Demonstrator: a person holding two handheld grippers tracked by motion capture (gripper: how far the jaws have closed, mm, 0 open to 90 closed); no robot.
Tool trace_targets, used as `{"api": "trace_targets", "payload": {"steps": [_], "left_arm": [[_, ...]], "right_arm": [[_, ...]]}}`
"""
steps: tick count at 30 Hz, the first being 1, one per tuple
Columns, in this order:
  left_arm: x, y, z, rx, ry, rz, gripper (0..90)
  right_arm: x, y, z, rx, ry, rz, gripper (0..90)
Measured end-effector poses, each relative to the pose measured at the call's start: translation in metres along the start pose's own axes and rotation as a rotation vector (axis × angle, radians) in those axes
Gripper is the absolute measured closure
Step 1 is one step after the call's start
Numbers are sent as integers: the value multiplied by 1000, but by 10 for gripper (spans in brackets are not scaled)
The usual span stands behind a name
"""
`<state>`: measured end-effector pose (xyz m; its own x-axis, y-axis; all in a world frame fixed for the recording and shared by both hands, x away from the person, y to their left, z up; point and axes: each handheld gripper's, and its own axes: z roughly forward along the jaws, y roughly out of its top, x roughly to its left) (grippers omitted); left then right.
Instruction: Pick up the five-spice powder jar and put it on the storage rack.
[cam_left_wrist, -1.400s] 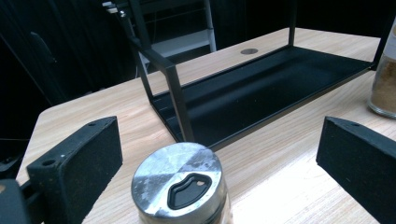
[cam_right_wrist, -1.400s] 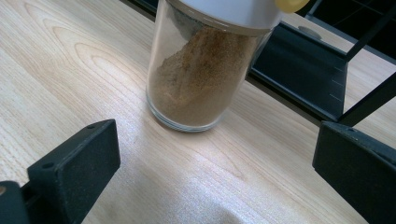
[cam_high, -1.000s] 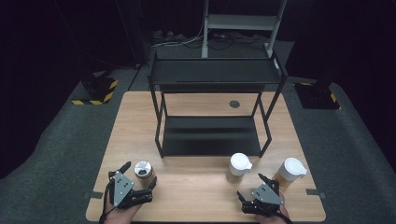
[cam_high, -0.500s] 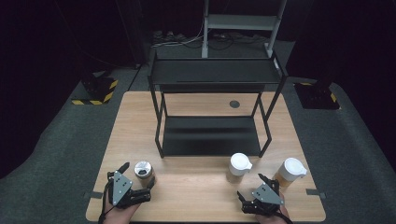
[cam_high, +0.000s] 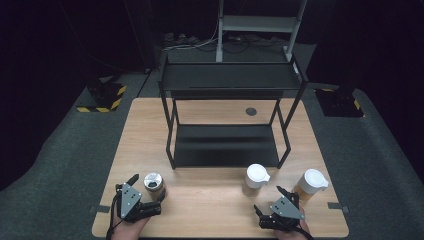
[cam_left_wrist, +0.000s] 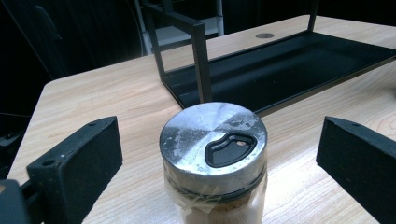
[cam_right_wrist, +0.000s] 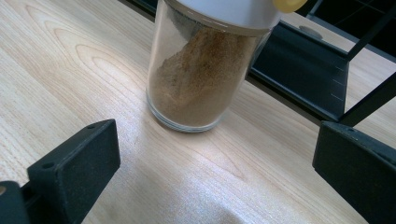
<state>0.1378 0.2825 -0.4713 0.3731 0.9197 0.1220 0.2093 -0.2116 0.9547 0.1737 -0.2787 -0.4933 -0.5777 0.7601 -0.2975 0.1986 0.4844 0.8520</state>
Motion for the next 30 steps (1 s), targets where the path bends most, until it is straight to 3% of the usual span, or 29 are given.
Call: {"api": "trace_targets", "payload": {"steps": [13, 20, 30], "left_arm": [[6, -7, 8, 1, -4, -45, 17], [10, -11, 11, 3, -20, -79, 99], [15, -13, 15, 4, -43, -87, 204]], "right_arm": [[0, 0, 0, 0, 0, -2, 0], [0, 0, 0, -1, 1, -1, 0], [0, 0, 0, -1, 2, -1, 0]]}}
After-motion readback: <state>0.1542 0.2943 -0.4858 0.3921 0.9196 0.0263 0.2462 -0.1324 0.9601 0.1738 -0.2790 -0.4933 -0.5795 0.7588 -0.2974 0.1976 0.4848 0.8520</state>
